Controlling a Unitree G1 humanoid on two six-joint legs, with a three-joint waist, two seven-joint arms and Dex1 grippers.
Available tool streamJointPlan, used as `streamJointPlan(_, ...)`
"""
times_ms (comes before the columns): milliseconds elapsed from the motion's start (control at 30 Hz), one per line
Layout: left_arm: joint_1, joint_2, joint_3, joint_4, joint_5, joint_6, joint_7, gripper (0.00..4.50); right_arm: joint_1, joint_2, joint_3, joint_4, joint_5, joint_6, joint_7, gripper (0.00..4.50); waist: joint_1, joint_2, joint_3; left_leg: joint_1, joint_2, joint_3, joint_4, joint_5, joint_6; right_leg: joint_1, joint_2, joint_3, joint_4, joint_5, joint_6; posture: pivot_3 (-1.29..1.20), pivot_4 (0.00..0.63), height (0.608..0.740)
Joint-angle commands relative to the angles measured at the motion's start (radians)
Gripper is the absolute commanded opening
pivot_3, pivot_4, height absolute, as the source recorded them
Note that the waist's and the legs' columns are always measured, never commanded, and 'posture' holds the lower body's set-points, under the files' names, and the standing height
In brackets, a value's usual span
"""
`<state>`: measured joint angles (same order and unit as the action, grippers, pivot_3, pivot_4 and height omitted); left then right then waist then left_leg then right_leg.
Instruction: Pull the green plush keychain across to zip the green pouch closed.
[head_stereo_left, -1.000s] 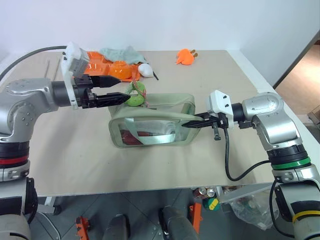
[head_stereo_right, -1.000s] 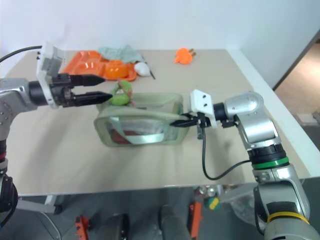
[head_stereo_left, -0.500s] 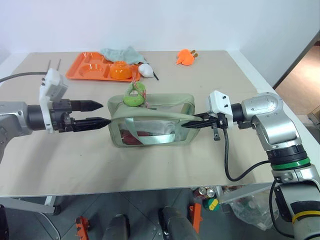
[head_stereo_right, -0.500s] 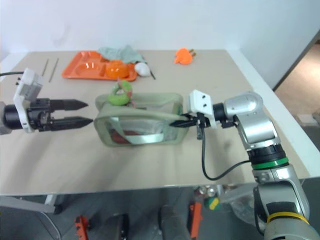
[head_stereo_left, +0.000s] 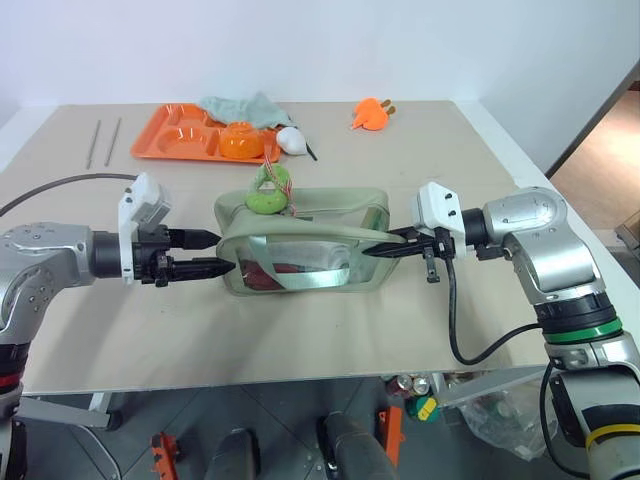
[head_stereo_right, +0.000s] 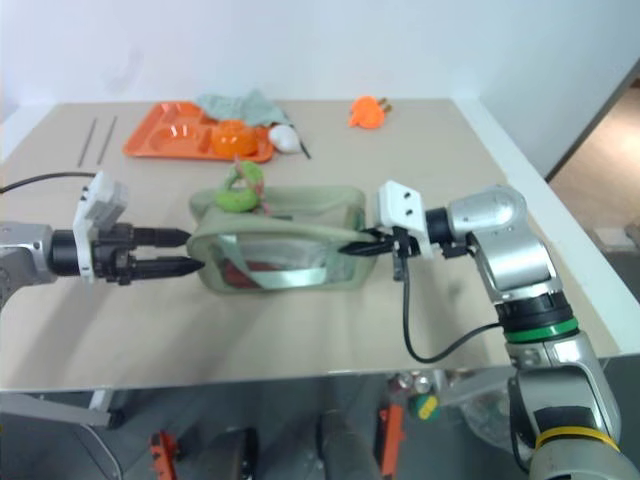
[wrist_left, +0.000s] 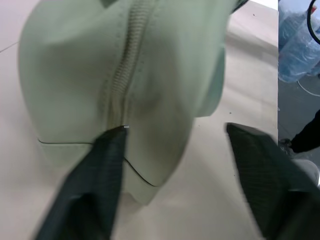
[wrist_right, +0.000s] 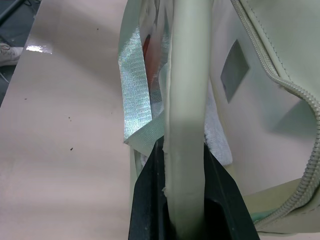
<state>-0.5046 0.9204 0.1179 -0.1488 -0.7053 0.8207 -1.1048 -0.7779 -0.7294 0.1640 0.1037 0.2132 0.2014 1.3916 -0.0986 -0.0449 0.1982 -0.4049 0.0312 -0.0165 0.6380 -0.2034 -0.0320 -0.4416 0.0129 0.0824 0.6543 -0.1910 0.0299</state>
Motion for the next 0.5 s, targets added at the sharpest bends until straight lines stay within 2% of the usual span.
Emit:
streamJointPlan(33, -0.046, -0.012, 0.017, 0.015, 0.004, -0.028, 0.006, 1.62, 0.005, -0.011, -0.017, -0.039, 0.016, 0.005, -0.004, 0.00, 0.000, 0.000, 0.000, 0.000, 0.000, 0.000, 0.000, 0.000, 0.000, 0.000, 0.000, 0.000, 0.000, 0.000, 0.000, 0.00, 0.150, 0.740)
streamJointPlan(133, -0.054, -0.016, 0.019, 0.022, -0.004, -0.019, 0.001, 0.53, 0.005, -0.010, -0.014, -0.037, 0.015, 0.003, -0.005, 0.00, 0.000, 0.000, 0.000, 0.000, 0.000, 0.000, 0.000, 0.000, 0.000, 0.000, 0.000, 0.000, 0.000, 0.000, 0.000, 0.00, 0.150, 0.740)
streamJointPlan(200, -0.055, -0.016, 0.018, 0.024, -0.003, -0.019, 0.000, 0.09, 0.004, -0.009, -0.013, -0.035, 0.015, 0.003, -0.004, 0.00, 0.000, 0.000, 0.000, 0.000, 0.000, 0.000, 0.000, 0.000, 0.000, 0.000, 0.000, 0.000, 0.000, 0.000, 0.000, 0.00, 0.150, 0.740)
streamJointPlan(500, -0.055, -0.019, 0.012, 0.030, 0.012, -0.020, 0.013, 0.09, -0.013, 0.001, -0.021, 0.001, 0.014, 0.017, -0.020, 0.00, 0.000, 0.000, 0.000, 0.000, 0.000, 0.000, 0.000, 0.000, 0.000, 0.000, 0.000, 0.000, 0.000, 0.000, 0.000, 0.00, 0.150, 0.740)
